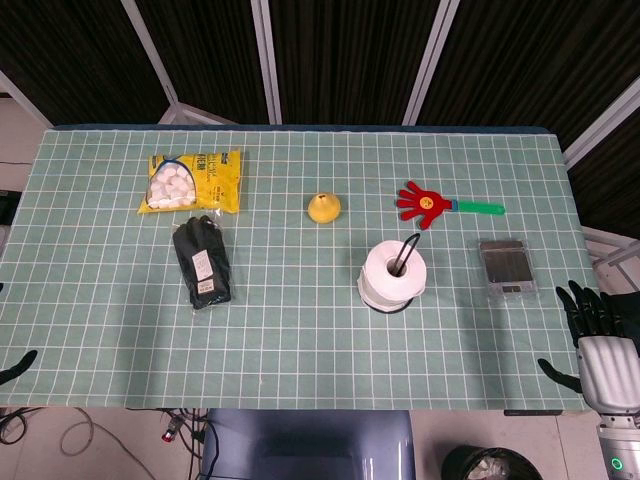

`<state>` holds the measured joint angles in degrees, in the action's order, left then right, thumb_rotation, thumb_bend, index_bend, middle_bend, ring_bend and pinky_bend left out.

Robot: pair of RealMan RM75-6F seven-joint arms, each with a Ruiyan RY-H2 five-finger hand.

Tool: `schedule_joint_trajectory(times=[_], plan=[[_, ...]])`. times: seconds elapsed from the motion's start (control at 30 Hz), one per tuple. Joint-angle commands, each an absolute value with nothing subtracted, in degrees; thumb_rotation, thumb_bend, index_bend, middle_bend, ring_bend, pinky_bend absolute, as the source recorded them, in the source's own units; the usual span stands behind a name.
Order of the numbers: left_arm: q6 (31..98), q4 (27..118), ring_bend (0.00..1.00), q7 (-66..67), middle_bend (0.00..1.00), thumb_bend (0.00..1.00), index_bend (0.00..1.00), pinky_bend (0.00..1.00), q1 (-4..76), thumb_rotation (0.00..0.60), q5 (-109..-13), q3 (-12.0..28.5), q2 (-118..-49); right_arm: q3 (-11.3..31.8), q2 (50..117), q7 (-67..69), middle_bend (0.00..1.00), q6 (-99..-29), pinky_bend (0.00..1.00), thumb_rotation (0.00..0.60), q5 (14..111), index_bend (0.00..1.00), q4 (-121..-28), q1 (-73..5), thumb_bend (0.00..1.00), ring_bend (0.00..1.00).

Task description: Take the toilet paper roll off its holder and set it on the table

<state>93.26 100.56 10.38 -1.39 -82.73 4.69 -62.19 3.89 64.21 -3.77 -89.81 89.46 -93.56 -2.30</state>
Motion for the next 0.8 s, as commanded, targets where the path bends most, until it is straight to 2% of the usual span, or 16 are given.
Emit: schedule_joint_trajectory(times=[0.03,0.8], plan=[[93.16,100.58,0.0,10.49,0.0,0.12,0.12,0.0,-1.35,0.6,-82.67,4.68,-62.23,3.92,64.21,-3.77,0.0,-89.87,0.0,0.6,89.45,0.0,-93.53,-2.28,0.0,0.0],[94.18,101.01,0.0,10.37,0.0,0.12,0.12,0.0,-1.8,0.6,-83.6,4.47,-62.11,3.62,63.7,-1.35,0.0,-88.79,0.0,0.6,88.56,0.0,-94.68,-2.23,0.0,0.0]])
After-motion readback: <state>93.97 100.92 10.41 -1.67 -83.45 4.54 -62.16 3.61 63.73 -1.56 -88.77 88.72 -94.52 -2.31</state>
